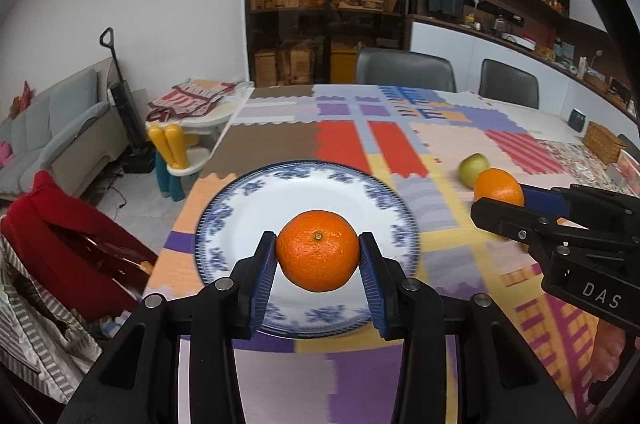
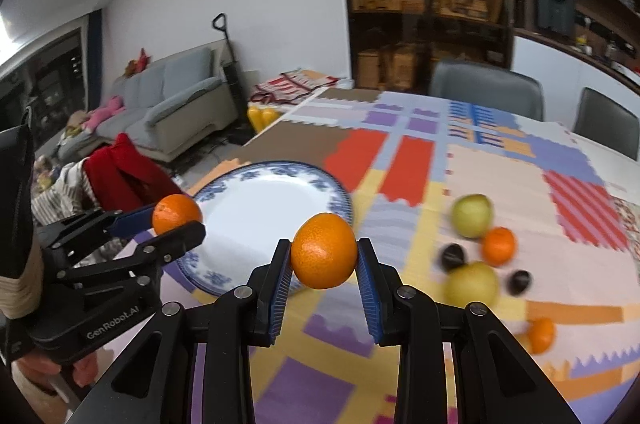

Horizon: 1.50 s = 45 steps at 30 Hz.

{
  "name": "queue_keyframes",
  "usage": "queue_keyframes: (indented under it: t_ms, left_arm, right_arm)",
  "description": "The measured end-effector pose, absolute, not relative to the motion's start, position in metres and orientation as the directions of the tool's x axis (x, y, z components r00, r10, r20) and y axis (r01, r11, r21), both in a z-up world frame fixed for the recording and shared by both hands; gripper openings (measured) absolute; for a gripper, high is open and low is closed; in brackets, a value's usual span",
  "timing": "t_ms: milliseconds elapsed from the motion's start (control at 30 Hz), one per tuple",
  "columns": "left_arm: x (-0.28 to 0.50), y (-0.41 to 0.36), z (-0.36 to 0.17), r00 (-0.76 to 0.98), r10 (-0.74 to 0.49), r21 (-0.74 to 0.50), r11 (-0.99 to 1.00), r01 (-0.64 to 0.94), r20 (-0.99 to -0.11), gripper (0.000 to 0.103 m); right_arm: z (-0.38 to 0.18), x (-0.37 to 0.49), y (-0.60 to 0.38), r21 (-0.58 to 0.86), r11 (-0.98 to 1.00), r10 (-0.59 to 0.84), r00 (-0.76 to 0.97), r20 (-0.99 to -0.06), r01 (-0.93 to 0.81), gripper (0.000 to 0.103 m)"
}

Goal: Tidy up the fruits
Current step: 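Carry both oranges to the plate and open both tools to release them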

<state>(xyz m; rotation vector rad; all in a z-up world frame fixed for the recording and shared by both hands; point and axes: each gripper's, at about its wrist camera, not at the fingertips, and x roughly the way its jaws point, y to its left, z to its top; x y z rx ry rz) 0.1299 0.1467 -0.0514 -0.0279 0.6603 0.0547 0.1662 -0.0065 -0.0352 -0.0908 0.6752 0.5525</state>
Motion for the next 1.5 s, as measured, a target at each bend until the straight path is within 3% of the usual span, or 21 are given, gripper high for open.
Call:
queue_keyframes:
  t_ms: [1033,1167,1267,1500]
  left_arm:
    - [0.203,0.202,-0.108,0.661,0.056,0.005,0.997,-0.079,-0.748,0.04]
    - [0.201,0.203,-0.103,0.673,0.069,0.009,0.996,-0.092,-0.736,0.052]
    - [0.194,0.201,-0.093,0.694,0.098,0.036,0.994,-0.104,-0.713,0.054]
    - [0.171,0.192,-0.068,0.737,0.115,0.048,0.993,-0.112,-0.666,0.06]
  right_arm:
    - [-0.097,0.253,0.077,0.095,0.818,0.423,0.482,-0.767,-0.567,0.033]
    - [-0.097,0.251,0.079,0.081,0.811,0.422,0.485,-0.766,-0.579,0.035]
    - [-0.092,0.246,0.078,0.069,0.81,0.427,0.504,-0.751,-0.582,0.05]
    - [-0.072,0.229,0.064,0.061,0.817,0.438,0.549,-0.712,-0.574,0.05]
